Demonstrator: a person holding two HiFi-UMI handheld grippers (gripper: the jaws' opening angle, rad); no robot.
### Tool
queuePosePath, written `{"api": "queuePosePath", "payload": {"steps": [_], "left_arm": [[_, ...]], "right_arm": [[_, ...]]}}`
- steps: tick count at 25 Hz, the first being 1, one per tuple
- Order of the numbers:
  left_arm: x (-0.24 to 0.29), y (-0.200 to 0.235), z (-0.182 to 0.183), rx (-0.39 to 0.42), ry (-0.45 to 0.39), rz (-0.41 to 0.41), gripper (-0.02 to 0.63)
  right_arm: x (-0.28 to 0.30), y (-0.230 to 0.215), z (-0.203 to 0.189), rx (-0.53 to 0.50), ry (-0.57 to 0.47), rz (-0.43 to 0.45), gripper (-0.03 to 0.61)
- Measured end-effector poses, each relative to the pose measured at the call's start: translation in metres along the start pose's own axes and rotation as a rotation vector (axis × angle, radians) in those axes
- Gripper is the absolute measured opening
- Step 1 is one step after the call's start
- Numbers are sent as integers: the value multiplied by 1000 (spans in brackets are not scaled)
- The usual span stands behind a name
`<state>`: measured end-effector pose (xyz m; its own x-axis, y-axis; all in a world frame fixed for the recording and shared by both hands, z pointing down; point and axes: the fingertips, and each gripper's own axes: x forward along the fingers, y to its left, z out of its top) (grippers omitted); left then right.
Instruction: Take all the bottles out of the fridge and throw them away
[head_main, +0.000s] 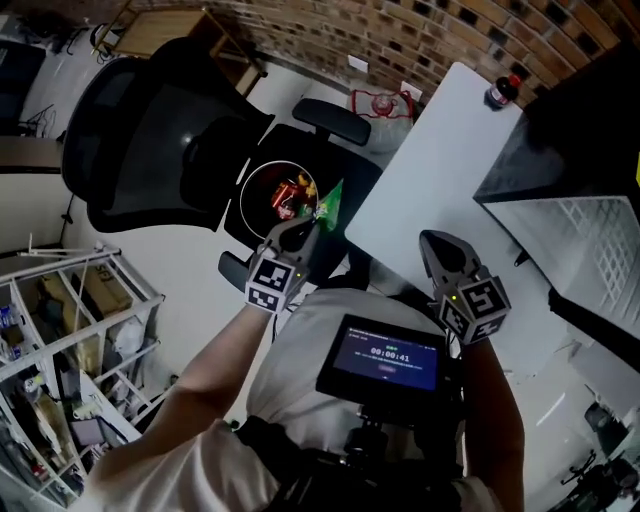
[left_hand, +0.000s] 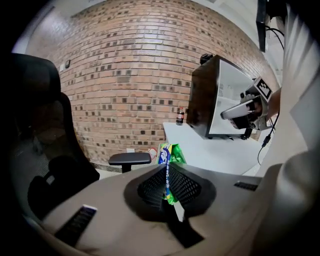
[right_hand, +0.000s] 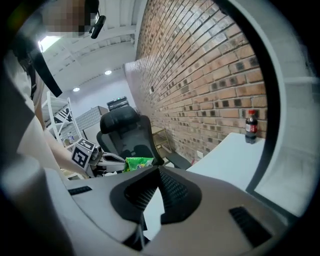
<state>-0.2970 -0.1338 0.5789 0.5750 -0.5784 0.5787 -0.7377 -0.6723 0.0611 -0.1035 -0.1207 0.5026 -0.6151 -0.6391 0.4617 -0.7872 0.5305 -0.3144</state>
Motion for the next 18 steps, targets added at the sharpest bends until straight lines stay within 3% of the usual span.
{"api": "queuePosePath", "payload": {"steps": [5, 9, 13, 18], "left_arm": [[-14, 40, -31, -55, 49, 98, 26], [-26, 89, -73, -166, 166, 236, 26], [-28, 118, -116, -231, 285, 310, 26], [-14, 151, -131, -249, 359, 365, 37]], "right_arm": [[38, 22, 9, -26, 27, 81, 0], [62, 40, 17, -39, 36, 131, 0], [65, 49, 8, -23, 74, 131, 0], [58, 40, 3, -17, 87, 84, 0]]}}
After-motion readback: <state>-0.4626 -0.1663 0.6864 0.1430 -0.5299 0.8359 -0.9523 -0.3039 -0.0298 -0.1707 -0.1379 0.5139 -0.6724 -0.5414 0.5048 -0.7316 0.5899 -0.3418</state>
